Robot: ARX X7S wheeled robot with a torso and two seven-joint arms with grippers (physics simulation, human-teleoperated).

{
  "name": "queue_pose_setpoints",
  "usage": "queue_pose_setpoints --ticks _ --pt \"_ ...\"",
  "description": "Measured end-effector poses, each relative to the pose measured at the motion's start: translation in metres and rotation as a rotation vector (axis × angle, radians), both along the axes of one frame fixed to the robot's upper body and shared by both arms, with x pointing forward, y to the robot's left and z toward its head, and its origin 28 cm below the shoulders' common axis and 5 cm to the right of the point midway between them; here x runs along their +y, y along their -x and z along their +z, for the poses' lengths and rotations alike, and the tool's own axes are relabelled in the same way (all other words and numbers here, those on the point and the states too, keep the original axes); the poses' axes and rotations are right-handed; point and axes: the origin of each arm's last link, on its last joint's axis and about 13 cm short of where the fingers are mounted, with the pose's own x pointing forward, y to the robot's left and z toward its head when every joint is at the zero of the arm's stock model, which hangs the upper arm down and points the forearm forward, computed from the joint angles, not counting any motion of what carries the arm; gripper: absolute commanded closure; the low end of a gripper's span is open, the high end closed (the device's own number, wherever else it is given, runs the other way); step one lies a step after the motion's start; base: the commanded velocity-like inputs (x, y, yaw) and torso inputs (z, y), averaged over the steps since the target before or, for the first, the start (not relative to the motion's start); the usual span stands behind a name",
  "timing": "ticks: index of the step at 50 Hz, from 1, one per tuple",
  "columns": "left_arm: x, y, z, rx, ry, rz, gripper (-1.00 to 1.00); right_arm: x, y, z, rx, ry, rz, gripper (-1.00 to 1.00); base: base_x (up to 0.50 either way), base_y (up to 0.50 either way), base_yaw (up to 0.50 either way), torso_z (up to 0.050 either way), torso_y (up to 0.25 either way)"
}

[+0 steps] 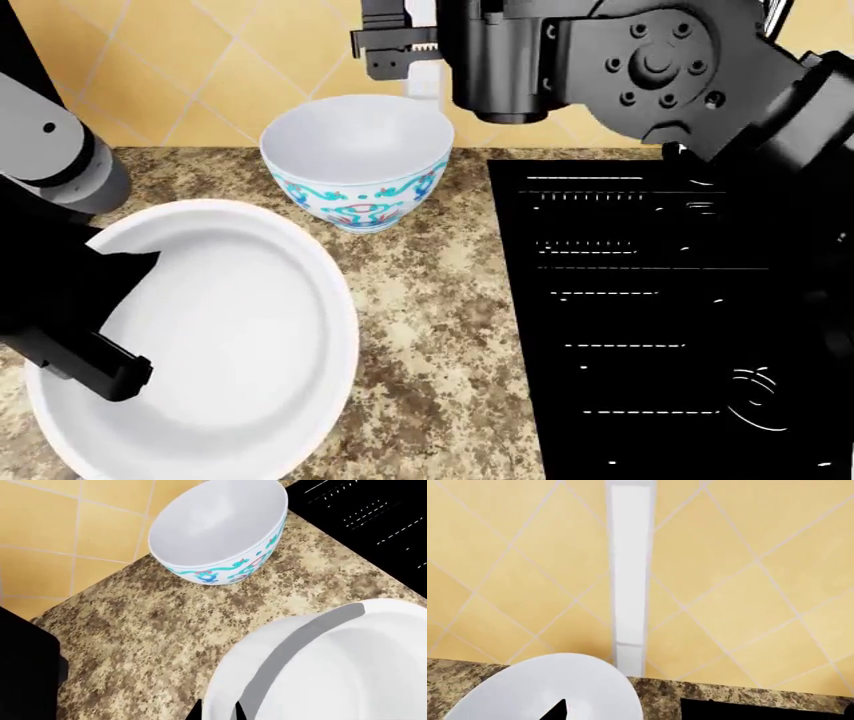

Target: Stack the bowls in the sink.

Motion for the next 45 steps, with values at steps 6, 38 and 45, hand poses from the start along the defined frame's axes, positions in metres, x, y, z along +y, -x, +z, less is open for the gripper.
queue_pose_setpoints --ticks 6,38,45 --pt "0.000 0.000 -0.001 0.001 0.000 -0.001 1.00 0.004 -0.006 -0.005 0.021 -0.015 0.009 -1.00 0.00 0.00 0.00 0.000 0.000" --pt "-0.001 -0.002 -0.001 0.008 -0.005 -0.010 1.00 0.020 -0.037 -0.037 0.184 -0.044 0.005 -1.00 0.00 0.00 0.00 0.000 0.001" --pt "-0.001 -0.003 -0.001 0.011 -0.006 -0.011 1.00 0.021 -0.041 -0.044 0.233 -0.049 -0.002 -1.00 0.00 0.00 0.00 0.000 0.001"
